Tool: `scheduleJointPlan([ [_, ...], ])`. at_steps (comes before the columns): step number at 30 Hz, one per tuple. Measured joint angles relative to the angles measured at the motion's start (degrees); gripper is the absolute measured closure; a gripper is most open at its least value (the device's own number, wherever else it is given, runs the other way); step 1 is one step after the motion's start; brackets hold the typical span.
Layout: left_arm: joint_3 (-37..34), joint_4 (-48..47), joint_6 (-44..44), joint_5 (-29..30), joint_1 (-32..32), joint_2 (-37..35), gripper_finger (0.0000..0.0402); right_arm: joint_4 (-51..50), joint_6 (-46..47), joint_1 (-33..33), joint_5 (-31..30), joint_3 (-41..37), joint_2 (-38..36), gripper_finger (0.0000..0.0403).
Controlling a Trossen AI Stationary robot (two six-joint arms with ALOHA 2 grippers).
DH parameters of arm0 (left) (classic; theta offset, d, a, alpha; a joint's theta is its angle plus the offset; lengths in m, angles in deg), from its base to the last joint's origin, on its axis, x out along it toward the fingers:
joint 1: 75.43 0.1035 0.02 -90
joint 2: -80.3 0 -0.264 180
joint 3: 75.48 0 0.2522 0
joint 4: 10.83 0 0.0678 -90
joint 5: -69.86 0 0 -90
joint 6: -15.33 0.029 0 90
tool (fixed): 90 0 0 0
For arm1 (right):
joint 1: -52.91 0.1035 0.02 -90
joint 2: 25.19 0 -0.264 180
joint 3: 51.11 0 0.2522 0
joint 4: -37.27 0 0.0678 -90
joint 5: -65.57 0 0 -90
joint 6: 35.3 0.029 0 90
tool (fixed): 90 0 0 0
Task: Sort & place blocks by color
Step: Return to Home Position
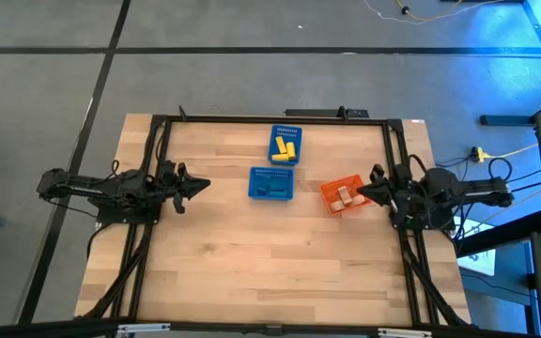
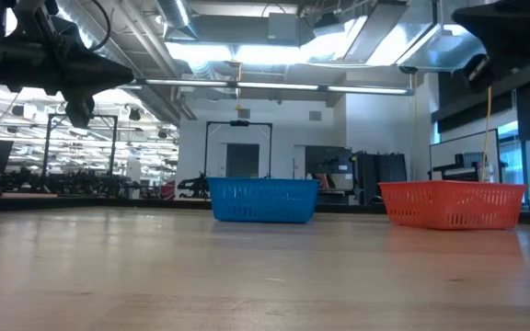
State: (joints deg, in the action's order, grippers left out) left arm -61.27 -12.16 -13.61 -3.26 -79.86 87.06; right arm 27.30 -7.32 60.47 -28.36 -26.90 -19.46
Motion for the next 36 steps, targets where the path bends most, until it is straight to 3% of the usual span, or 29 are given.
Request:
scheduleJointPlan([
  [3,0.0,0.0,0.0,0.0,0.0,0.0,0.0386,0.52,-2.7,0.0,-0.01,-3.54,-5.85,0.0401],
  [9,0.0,-0.11,0.03,0.05,0.02,0.02,0.0396,5.38,-7.01,-0.22,-0.87,-10.11,-4.95,0.0402],
  [13,0.0,-0.18,0.05,0.11,0.0,-0.01,0.0401,-2.02,-4.27,-0.25,-1.43,-9.89,-4.57,0.0398],
  [28,0.0,0.04,0.03,0.16,0.0,-0.02,0.0375,-2.15,-4.28,-0.28,-0.95,-9.76,-3.62,0.0385],
  [36,0.0,0.03,0.03,0.17,0.0,-0.02,0.0383,-2.15,-4.34,-0.28,-0.95,-9.74,-3.62,0.0388],
])
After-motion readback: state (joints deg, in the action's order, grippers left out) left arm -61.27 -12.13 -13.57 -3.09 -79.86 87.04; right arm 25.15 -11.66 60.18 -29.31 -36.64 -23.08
